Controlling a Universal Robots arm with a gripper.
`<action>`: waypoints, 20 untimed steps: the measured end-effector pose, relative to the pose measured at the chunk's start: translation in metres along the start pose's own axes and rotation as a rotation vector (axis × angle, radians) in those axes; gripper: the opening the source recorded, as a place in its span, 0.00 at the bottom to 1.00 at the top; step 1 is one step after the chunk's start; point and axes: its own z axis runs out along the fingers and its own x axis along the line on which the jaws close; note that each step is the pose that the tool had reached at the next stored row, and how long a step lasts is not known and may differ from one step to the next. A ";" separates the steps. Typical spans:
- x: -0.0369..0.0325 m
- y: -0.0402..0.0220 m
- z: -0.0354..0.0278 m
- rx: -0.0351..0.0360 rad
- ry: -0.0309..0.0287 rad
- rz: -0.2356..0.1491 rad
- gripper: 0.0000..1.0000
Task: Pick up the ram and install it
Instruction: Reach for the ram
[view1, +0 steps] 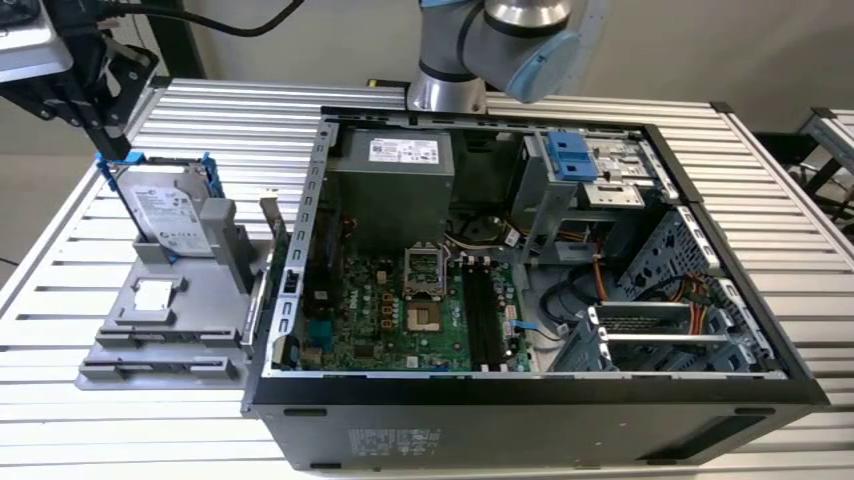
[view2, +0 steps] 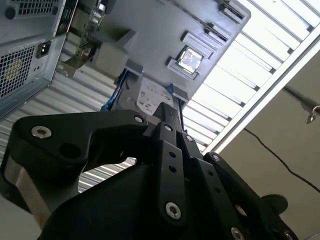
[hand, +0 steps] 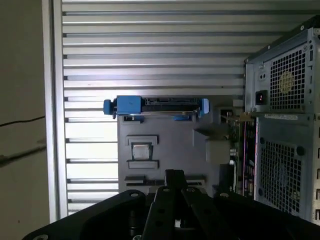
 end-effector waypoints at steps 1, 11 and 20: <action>-0.0001 -0.0039 0.0001 0.0000 0.0001 0.000 0.00; -0.0010 -0.0423 0.0006 0.0001 0.0011 0.001 0.00; -0.0018 -0.0776 0.0012 0.0001 0.0015 0.002 0.00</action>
